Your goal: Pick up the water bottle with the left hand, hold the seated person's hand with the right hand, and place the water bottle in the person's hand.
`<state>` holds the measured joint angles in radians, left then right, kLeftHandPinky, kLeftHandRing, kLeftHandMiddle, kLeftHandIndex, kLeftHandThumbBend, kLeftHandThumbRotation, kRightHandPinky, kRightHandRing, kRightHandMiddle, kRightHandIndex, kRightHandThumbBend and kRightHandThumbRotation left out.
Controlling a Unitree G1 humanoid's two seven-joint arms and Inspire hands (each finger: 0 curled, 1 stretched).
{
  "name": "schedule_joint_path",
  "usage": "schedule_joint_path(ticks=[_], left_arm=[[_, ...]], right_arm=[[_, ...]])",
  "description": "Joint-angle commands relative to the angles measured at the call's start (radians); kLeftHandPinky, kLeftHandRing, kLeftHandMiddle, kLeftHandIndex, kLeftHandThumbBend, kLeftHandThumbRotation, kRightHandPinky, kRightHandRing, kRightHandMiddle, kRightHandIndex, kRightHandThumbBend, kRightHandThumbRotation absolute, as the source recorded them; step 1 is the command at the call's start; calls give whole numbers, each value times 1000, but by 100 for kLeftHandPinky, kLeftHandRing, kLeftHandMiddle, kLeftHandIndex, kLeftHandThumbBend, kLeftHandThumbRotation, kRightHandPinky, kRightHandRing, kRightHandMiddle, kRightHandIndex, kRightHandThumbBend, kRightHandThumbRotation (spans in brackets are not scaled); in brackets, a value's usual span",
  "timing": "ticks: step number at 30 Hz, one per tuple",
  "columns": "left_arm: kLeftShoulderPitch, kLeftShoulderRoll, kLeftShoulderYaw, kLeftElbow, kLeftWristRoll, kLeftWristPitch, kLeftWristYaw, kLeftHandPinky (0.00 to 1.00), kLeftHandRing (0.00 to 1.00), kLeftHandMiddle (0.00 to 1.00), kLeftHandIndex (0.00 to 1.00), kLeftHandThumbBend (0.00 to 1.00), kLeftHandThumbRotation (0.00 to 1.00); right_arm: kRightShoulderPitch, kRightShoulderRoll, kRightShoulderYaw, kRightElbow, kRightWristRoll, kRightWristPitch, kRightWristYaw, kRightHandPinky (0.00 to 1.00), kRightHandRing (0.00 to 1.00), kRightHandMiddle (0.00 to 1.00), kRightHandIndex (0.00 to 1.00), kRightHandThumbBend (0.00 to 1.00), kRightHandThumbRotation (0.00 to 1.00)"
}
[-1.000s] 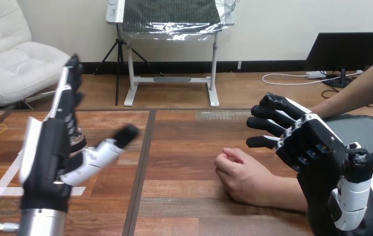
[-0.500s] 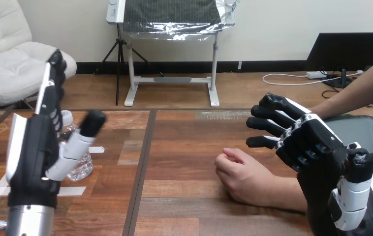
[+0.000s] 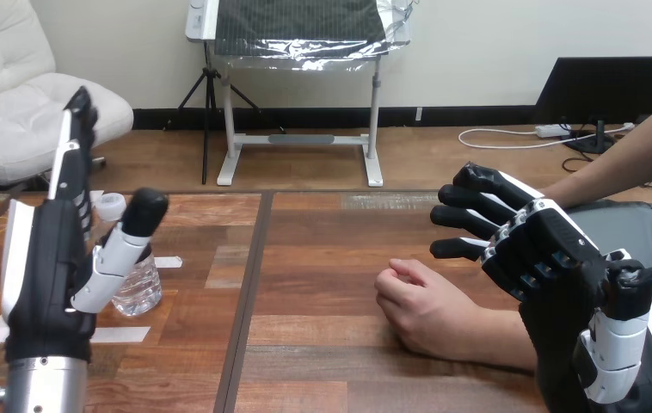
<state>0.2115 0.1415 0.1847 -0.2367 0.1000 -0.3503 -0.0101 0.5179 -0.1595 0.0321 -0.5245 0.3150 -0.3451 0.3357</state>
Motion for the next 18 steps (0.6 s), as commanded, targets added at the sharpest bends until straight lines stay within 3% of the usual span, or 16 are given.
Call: schedule_joint_path(ticks=[1, 18], left_arm=[[-66, 20, 22, 5, 28, 22, 30, 100, 100, 100, 100, 100, 81], [-100, 50, 57, 33, 101, 106, 90, 100, 100, 100, 100, 100, 60]], right_arm=[[-49, 3, -3, -14, 0, -10, 0, 68, 78, 80, 80, 82, 100], [-45, -1, -9, -22, 4, -1, -2, 67, 78, 80, 80, 83, 100]])
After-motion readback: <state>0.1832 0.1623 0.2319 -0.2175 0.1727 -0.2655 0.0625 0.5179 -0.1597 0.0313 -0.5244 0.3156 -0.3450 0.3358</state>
